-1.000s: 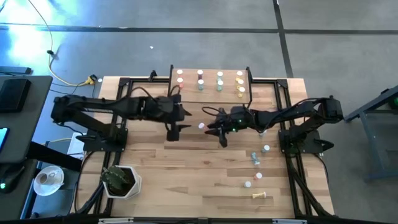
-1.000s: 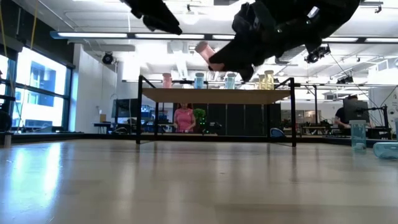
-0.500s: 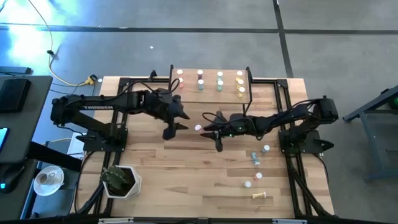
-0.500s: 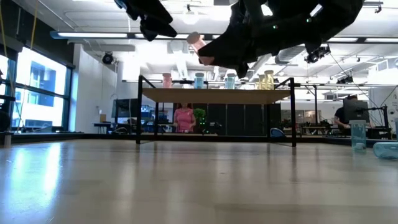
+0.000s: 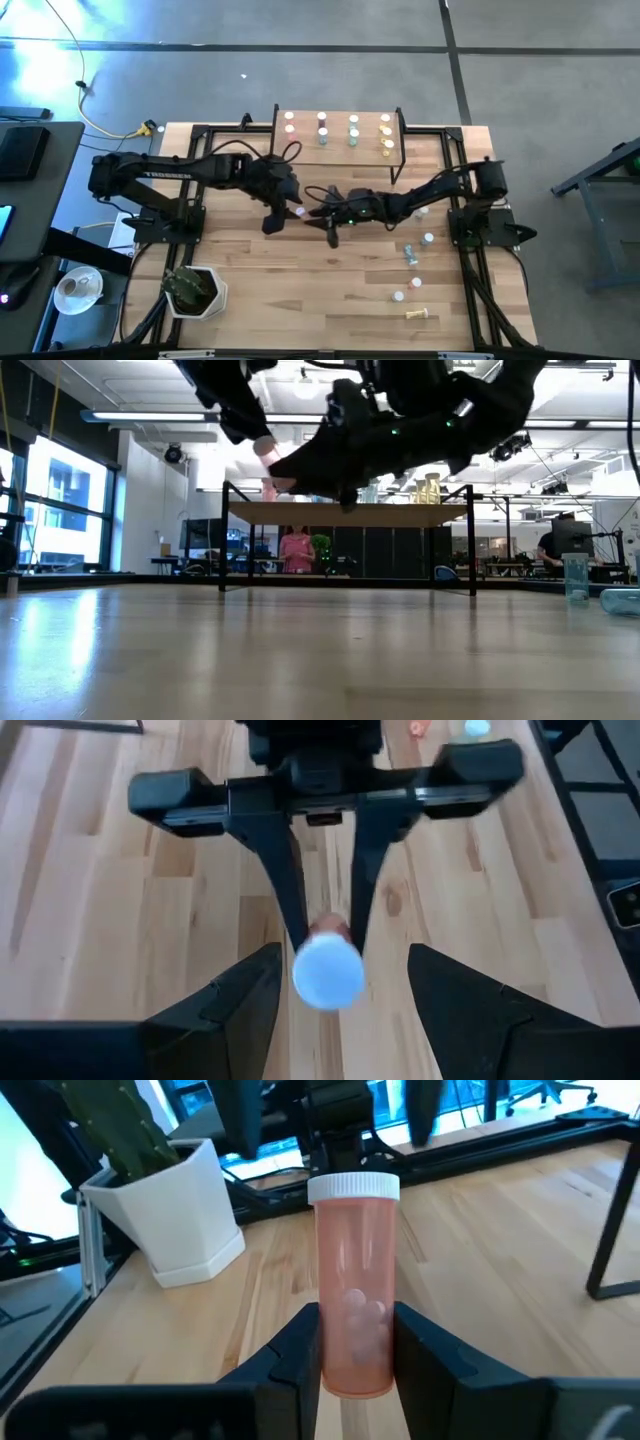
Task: Pick and place medicine bottles onto shelf by color
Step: Put the pink pill bottle on the shelf aligned with the other pink pill bottles
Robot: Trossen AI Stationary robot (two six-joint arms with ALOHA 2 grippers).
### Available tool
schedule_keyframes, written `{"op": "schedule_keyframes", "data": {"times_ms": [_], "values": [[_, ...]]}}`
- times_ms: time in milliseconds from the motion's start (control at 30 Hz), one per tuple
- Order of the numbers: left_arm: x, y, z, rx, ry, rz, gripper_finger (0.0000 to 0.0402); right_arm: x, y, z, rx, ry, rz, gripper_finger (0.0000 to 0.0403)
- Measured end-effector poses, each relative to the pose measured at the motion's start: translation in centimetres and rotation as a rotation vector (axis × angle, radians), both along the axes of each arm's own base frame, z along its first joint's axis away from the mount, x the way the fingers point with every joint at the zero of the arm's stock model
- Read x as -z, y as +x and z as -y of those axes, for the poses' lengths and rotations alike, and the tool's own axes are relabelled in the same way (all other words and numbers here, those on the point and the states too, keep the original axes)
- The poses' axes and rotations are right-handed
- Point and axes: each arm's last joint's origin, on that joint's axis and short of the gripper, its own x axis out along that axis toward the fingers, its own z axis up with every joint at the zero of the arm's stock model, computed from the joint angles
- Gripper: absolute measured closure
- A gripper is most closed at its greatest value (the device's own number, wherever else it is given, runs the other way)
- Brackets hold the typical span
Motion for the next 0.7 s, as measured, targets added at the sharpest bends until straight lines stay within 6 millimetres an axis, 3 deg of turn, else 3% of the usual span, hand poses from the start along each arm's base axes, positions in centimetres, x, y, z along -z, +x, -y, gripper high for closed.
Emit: {"op": "schedule_keyframes", "data": {"times_ms": [167,700], "values": [[0.6,0.3,0.1,0.012,-0.001,-0.034,0.0193,-0.2,1.0,-0.2,-0.008,-0.005,-0.002,0.0313],[0.8,0.1,0.7,0.047,0.002,-0.06,0.0193,-0.6,1.1,-1.1,0.0,-0.007,0.032,0.0313]]}}
